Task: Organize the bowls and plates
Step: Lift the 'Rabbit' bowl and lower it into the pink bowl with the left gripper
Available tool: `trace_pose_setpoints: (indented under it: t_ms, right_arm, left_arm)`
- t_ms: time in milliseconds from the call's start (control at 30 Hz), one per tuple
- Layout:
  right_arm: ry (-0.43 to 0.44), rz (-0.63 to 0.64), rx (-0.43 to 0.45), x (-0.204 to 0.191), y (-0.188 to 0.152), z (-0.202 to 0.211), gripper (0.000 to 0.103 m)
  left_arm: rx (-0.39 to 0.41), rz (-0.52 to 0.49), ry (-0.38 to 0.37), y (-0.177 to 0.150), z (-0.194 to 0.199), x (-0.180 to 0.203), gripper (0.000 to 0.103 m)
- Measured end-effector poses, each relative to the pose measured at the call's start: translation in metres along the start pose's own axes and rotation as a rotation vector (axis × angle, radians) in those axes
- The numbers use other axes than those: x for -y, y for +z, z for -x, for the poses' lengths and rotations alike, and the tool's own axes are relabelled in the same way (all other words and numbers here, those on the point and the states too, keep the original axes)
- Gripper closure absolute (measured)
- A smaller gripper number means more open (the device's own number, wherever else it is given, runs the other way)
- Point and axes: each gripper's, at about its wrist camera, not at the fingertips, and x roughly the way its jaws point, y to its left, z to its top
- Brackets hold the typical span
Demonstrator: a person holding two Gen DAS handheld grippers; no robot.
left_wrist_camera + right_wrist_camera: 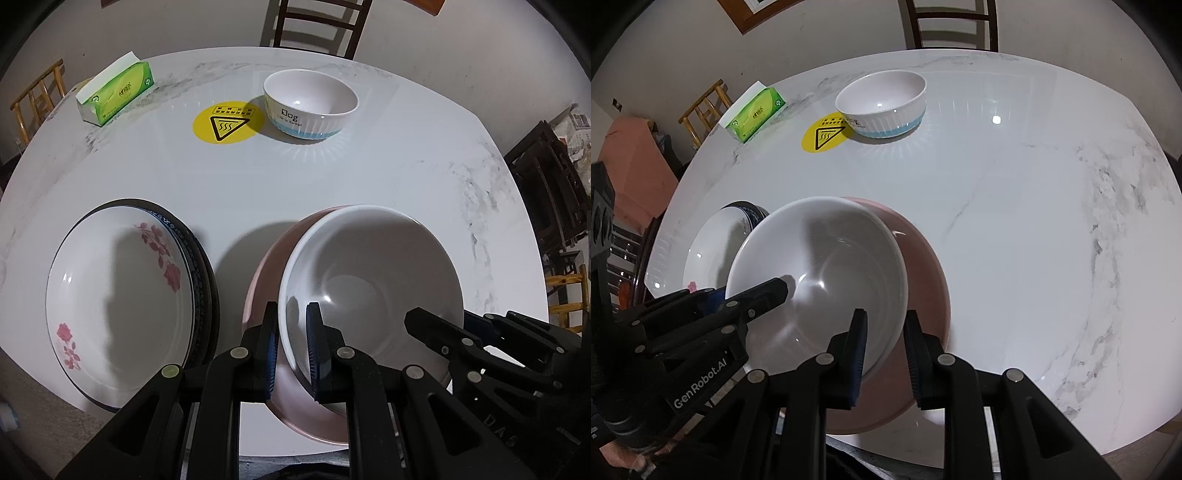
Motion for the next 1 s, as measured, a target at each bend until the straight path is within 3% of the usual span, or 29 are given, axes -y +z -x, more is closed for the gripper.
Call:
trace_pose_setpoints:
  t_ms: [300, 667, 1000]
  right_arm:
    - [0.005, -0.004, -0.003, 0.0021, 0.0006, -0.0015, 0.081]
    - [0.02, -0.022, -0.012, 0.0043, -0.0004, -0.0047, 0.081]
    - [0.032, -0.04, -0.016, 0.0054, -0.0015, -0.0056, 0.081]
  left_arm:
    - [0.0, 0.001, 0.008, 0.0001, 0.0003, 0.0015, 0.091]
    - [-0.001, 0.015, -0.002, 0.0029, 0.0016, -0.0002, 0.079]
    - [0.006, 0.019, -0.001, 0.0037, 0.0011, -0.0002, 0.076]
